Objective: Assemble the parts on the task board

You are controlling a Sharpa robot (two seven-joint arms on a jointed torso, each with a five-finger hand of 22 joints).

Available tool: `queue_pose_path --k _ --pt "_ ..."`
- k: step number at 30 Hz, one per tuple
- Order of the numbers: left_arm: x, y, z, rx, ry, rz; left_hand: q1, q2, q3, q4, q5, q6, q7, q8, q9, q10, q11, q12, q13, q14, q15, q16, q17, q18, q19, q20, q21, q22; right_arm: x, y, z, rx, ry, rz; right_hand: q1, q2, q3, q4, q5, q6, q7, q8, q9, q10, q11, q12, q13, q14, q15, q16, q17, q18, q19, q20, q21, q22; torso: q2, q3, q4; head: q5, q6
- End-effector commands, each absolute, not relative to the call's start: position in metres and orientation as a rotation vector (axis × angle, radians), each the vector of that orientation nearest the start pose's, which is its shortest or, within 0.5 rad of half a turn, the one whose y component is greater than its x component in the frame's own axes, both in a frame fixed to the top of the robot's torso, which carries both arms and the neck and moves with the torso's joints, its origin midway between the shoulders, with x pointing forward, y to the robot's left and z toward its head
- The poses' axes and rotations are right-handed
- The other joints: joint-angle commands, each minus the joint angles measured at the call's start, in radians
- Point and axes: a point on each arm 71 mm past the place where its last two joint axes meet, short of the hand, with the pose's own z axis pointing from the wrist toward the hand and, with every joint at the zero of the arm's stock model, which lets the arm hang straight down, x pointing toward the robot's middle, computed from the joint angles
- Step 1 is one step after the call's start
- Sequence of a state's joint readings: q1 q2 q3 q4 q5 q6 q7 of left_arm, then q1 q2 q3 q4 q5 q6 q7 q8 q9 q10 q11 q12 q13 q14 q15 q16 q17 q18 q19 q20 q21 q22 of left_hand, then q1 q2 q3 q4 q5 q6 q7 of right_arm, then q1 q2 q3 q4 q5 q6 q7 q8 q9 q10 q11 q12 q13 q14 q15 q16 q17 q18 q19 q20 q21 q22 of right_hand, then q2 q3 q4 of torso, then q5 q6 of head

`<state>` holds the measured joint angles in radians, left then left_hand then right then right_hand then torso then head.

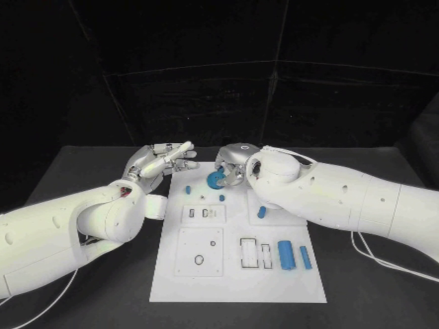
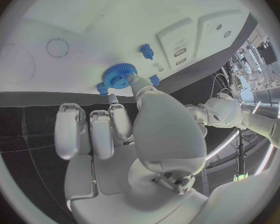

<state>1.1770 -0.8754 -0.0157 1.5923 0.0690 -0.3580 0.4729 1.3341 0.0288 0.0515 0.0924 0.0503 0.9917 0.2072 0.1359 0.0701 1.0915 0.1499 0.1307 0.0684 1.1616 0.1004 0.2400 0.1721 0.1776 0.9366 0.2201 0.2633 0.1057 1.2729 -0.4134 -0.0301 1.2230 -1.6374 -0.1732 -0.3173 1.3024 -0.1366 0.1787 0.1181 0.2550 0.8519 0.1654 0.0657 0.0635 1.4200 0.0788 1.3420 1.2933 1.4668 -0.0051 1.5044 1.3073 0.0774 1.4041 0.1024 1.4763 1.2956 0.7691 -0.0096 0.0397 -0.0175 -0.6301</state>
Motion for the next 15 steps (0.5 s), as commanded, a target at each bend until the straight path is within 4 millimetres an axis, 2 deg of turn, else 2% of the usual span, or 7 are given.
queue_pose_path --k 1,5,9,12,15 --pt "0.478 0.209 -0.170 -1.166 1.309 -1.614 -0.007 -0.004 -0.002 -0.005 -0.003 0.003 0.001 -0.006 -0.001 0.004 0.000 -0.003 -0.001 0.005 0.000 -0.003 0.001 0.006 0.006 -0.002 -0.004 -0.001 0.537 -0.064 -0.161 -0.326 1.647 0.463 -0.013 0.002 -0.019 0.011 -0.004 -0.015 0.003 -0.002 0.001 -0.009 0.000 -0.005 -0.003 0.071 0.008 0.003 0.090 -0.019 0.001 0.009 0.001 -0.001 0.000 -0.0002 0.0003 0.000 -0.001" --pt "0.478 0.209 -0.170 -1.166 1.310 -1.613 -0.007 -0.004 -0.002 -0.005 -0.003 0.003 0.001 -0.006 -0.001 0.004 0.001 -0.003 -0.001 0.005 0.000 -0.003 0.001 0.006 0.006 -0.002 -0.004 -0.001 0.537 -0.065 -0.161 -0.323 1.652 0.466 -0.036 0.012 -0.055 0.050 0.003 -0.001 0.005 0.008 0.005 -0.008 0.003 -0.001 0.000 0.071 0.011 0.003 0.091 -0.019 0.001 0.013 0.002 0.000 0.000 0.0001 0.0004 0.002 -0.002" --pt "0.478 0.210 -0.171 -1.167 1.310 -1.612 -0.007 -0.004 -0.003 -0.006 -0.003 0.002 0.002 -0.006 -0.001 0.004 0.001 -0.004 -0.001 0.005 0.001 -0.004 0.001 0.006 0.006 -0.002 -0.004 -0.002 0.536 -0.067 -0.160 -0.308 1.649 0.479 -0.080 0.030 -0.083 0.108 0.045 0.025 0.004 0.021 0.008 -0.004 0.003 0.005 0.005 0.071 0.012 0.005 0.094 -0.020 0.002 0.014 0.003 0.002 0.000 0.0000 -0.0001 0.002 -0.002" --pt "0.478 0.210 -0.171 -1.167 1.310 -1.611 -0.007 -0.004 -0.003 -0.006 -0.003 0.002 0.002 -0.006 -0.001 0.004 0.001 -0.004 -0.001 0.005 0.001 -0.004 0.001 0.006 0.006 -0.002 -0.004 -0.002 0.534 -0.074 -0.156 -0.272 1.600 0.522 -0.087 0.032 -0.090 0.123 0.052 0.033 0.003 0.024 0.008 0.001 0.002 0.012 0.014 0.072 0.011 0.006 0.096 -0.020 0.004 0.014 0.004 0.005 -0.001 0.0007 -0.0007 0.002 -0.001" --pt "0.478 0.211 -0.171 -1.167 1.308 -1.609 -0.007 -0.004 -0.003 -0.006 -0.003 0.002 0.002 -0.006 -0.001 0.004 0.001 -0.004 -0.001 0.005 0.001 -0.004 0.001 0.006 0.006 -0.002 -0.004 -0.002 0.529 -0.087 -0.150 -0.226 1.535 0.610 -0.070 0.034 -0.088 0.119 0.064 0.035 0.002 0.025 0.008 0.004 0.001 0.016 0.018 0.071 0.010 0.005 0.094 -0.020 0.004 0.013 0.004 0.005 -0.002 0.0007 -0.0027 0.001 0.000"
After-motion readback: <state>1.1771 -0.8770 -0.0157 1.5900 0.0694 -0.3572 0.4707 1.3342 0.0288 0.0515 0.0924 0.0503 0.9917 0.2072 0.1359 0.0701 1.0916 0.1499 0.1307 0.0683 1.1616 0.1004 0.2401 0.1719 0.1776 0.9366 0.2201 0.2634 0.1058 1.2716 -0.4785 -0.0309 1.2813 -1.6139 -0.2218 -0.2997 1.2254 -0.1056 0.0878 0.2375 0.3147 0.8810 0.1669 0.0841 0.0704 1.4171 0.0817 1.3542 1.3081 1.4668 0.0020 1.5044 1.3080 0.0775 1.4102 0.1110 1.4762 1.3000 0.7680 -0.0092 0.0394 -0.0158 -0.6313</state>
